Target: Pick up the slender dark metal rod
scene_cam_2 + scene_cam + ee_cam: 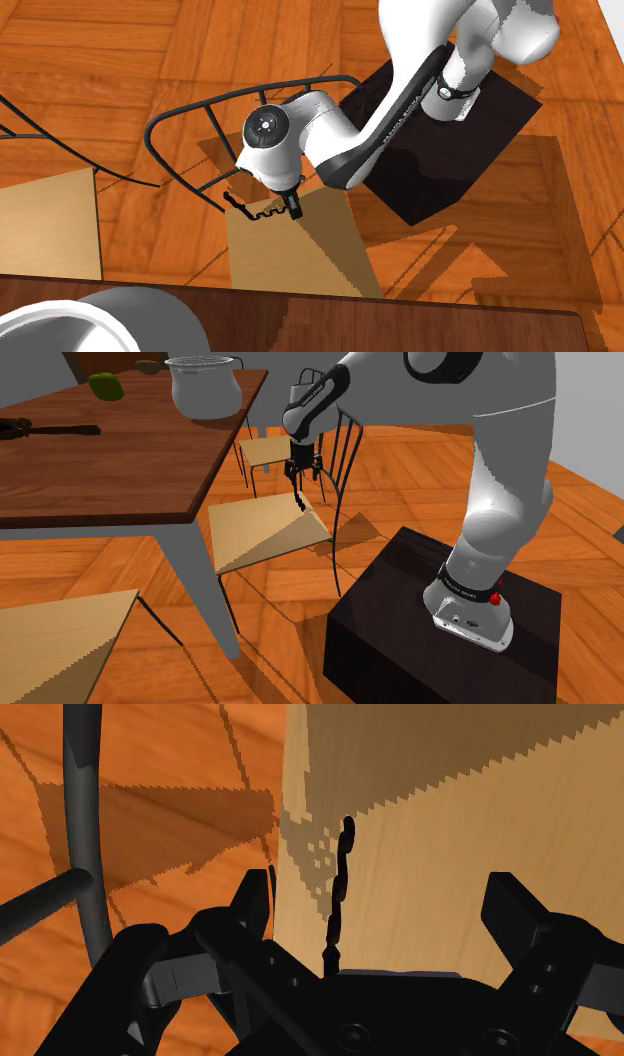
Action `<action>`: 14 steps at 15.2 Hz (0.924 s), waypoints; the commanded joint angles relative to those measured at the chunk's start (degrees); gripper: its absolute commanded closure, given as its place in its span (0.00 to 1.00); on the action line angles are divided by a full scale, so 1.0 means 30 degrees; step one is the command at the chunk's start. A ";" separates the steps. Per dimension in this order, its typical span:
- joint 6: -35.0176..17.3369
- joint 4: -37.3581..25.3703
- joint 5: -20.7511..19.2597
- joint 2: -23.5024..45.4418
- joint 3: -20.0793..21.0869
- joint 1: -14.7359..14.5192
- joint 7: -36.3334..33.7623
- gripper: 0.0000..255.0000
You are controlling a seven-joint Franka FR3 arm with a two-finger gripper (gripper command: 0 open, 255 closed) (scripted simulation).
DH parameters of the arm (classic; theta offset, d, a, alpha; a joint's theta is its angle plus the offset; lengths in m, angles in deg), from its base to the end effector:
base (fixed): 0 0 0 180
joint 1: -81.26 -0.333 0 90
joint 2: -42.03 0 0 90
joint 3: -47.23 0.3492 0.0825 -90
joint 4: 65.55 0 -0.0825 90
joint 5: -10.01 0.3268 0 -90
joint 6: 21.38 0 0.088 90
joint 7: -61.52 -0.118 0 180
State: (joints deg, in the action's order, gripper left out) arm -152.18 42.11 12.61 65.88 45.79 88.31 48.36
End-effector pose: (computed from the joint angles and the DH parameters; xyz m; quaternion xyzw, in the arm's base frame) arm 0.5964 -0.0861 0.3452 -0.9794 0.2014 0.0066 0.0117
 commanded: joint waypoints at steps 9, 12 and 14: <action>0.0306 -0.6004 0.0836 0.6312 -0.0173 0.0708 -0.0671 0.00; -0.0149 -0.6085 0.0866 0.6849 -0.0148 0.0723 -0.0636 0.00; -0.0441 -0.6162 0.0886 0.7219 -0.0131 0.0733 -0.0614 0.00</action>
State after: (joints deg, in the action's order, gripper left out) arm -152.98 23.77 15.23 86.89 45.35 90.52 46.51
